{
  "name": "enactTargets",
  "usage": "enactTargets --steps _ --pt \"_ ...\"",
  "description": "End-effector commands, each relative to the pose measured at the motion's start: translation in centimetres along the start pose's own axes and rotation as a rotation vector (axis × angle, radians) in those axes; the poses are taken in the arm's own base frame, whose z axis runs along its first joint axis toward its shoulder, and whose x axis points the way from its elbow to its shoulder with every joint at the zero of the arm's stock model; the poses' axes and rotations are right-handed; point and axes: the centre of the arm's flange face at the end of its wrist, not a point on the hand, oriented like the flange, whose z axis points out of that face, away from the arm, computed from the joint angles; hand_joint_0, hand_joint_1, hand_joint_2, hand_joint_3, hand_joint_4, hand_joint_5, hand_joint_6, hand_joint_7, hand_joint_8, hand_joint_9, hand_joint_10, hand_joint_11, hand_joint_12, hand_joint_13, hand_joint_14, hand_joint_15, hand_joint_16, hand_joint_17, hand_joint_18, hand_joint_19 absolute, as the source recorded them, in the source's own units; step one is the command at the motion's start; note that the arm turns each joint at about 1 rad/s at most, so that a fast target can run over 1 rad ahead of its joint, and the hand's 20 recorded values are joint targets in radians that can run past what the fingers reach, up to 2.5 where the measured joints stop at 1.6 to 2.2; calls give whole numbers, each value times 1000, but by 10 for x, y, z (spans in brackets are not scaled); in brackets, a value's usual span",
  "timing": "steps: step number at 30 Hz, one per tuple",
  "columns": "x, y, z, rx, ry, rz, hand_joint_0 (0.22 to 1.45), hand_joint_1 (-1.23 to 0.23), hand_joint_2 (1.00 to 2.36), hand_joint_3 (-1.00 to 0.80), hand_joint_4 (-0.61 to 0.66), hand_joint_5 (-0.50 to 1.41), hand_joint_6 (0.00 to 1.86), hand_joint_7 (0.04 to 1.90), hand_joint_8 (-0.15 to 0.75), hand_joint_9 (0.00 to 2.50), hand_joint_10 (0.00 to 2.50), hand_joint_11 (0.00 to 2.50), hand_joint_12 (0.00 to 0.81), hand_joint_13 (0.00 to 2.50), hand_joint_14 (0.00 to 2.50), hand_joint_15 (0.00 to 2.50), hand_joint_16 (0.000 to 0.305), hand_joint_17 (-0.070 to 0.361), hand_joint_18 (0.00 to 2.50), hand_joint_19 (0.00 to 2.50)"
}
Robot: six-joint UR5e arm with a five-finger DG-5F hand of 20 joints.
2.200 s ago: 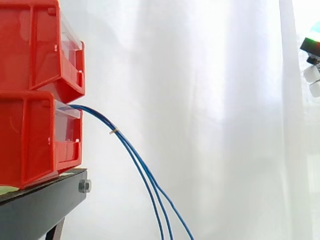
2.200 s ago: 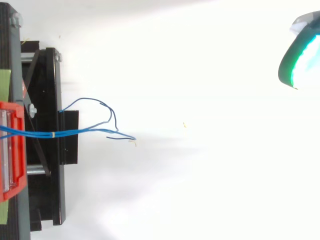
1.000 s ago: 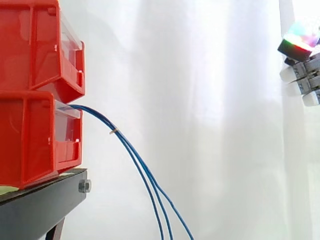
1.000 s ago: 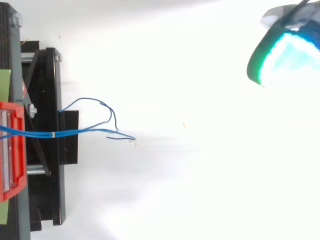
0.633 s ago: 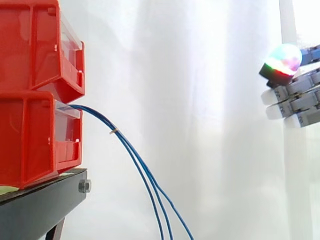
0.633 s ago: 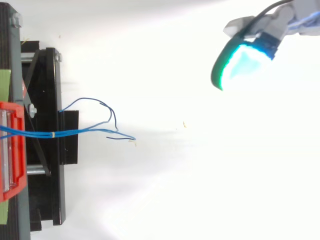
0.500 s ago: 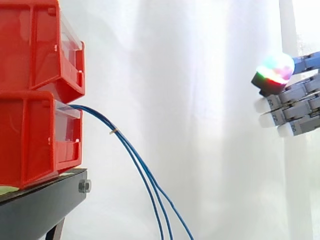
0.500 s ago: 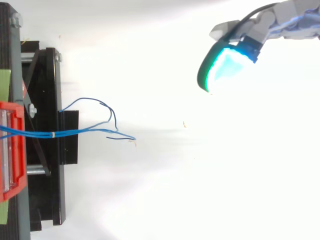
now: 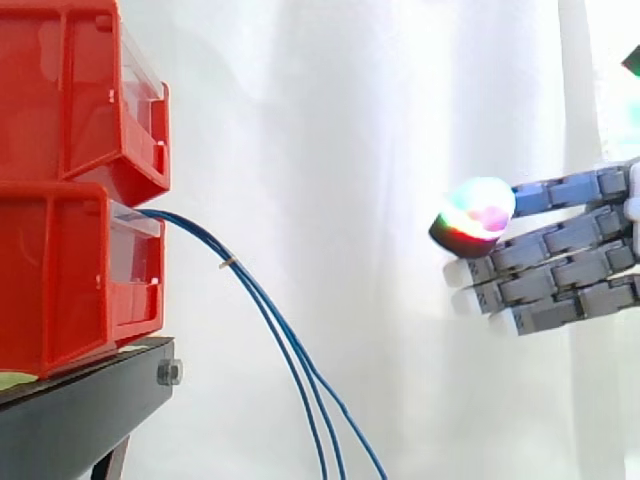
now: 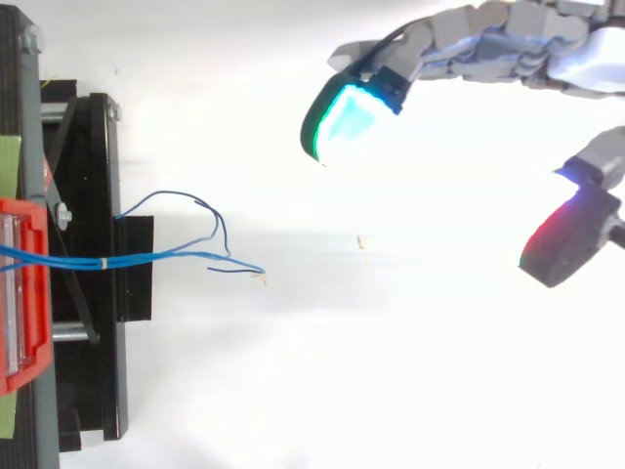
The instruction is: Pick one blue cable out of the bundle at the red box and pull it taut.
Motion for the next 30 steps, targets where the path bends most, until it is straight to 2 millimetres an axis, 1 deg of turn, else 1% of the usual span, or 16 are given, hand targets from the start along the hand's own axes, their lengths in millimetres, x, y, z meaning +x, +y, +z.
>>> enactTargets --steps 1,9,10,11,12,14,16,17,19,20,21,23,24,25,27,30 --pt "-1 -10 4 -2 -16 3 374 -783 1000 -500 311 -210 502 760 290 139 0 25 397 52 4 123 71 161 0 73" --pt "-4 -11 5 -2 -64 -8 380 -760 1000 -500 327 -201 501 741 302 191 1 0 400 98 3 104 72 161 0 41" --pt "-4 -11 5 -3 -64 -9 382 -732 1000 -500 331 -200 502 741 302 193 1 0 400 99 3 104 72 161 0 46" --pt "-5 -16 6 -1 -69 -13 383 -720 1000 -500 332 -200 502 739 304 196 1 0 399 100 4 104 71 160 0 40" --pt "-3 -26 9 7 -65 -10 382 -720 1000 -500 332 -200 502 740 306 199 0 0 400 105 2 102 71 160 0 44" --pt "-1 -47 21 -7 -60 6 386 -708 1000 -500 340 -196 502 739 305 201 2 0 398 106 3 109 71 159 0 46" --pt "2 -51 29 -20 -54 15 392 -683 1000 -500 339 -195 502 737 303 203 1 0 396 107 3 110 70 158 0 46" --pt "6 -60 42 -29 -40 30 392 -683 1000 -500 341 -194 502 738 304 209 0 0 396 109 3 107 70 158 0 46" --pt "10 -67 52 -28 -28 38 396 -672 1000 -500 345 -192 501 737 303 214 0 1 394 112 3 109 70 158 0 48" --pt "10 -67 52 -28 -28 38 398 -670 1000 -500 347 -191 502 738 302 215 0 2 394 113 4 109 70 157 0 47" --pt "12 -66 59 -33 -22 42 399 -666 1000 -500 347 -191 502 740 302 216 1 0 393 114 3 109 69 156 0 52" --pt "15 -73 73 -39 -16 46 401 -660 1000 -500 347 -189 502 735 302 218 1 0 392 116 3 109 69 156 0 40" --pt "15 -73 73 -39 -16 46 402 -658 1000 -500 347 -189 502 737 302 218 0 2 392 115 3 109 69 156 0 46" --pt "17 -83 81 -36 -16 50 403 -657 1000 -500 350 -189 502 742 302 219 0 1 391 117 3 110 69 155 0 41" --pt "18 -85 88 -43 -13 60 403 -656 1000 -500 349 -188 502 738 303 222 1 0 391 118 3 106 69 156 0 47" --pt "25 -101 101 -41 12 87 404 -654 1000 -500 350 -188 502 739 304 224 0 3 391 119 3 106 69 155 0 42"
